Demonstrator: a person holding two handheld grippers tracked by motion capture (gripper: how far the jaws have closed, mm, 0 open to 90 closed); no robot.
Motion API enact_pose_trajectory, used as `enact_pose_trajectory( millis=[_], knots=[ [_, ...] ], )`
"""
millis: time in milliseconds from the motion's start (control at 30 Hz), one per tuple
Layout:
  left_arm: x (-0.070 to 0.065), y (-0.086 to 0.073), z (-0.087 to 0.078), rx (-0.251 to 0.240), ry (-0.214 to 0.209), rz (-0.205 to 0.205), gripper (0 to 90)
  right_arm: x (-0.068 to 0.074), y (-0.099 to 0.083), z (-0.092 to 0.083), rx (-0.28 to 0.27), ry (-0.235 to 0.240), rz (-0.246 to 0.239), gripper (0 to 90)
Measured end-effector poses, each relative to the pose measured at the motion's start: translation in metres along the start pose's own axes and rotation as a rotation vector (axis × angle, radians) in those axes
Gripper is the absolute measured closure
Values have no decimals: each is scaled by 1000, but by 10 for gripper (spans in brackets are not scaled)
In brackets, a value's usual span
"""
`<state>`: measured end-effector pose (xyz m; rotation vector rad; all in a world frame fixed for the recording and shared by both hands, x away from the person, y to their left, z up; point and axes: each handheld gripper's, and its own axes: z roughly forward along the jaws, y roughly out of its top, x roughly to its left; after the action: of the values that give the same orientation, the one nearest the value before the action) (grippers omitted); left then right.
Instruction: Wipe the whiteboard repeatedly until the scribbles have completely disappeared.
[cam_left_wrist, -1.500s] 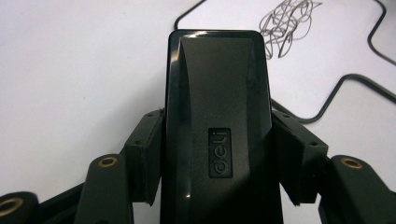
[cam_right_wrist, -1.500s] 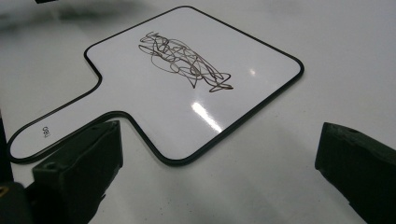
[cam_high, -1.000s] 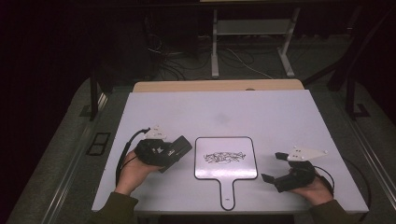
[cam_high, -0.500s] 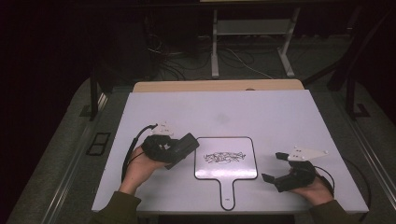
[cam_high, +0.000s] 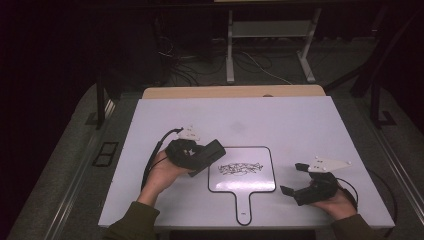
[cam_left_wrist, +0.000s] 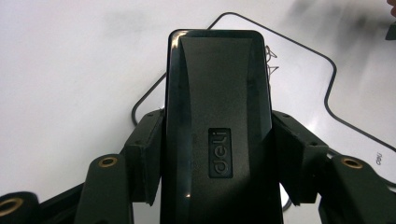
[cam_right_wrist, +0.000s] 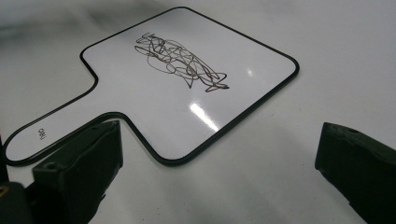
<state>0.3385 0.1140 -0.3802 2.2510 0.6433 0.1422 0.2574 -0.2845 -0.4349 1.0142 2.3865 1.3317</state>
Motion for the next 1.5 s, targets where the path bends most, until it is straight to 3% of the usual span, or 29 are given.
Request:
enact_pose_trajectory(
  millis=[267, 600, 833, 1500],
  knots=[
    [0, 15, 20, 11, -23, 9, 390, -1, 0, 0, -2, -2, 4, 0],
    [-1, 31, 49, 59, -32, 21, 390, -2, -1, 0, -4, -3, 1, 0],
    [-1, 30, 63, 81, -35, 21, 390, -2, -2, 0, -3, 1, -3, 0],
    [-8, 24, 85, 193, 5, 72, 390, -3, -2, 0, 1, 2, -1, 0]
  ],
)
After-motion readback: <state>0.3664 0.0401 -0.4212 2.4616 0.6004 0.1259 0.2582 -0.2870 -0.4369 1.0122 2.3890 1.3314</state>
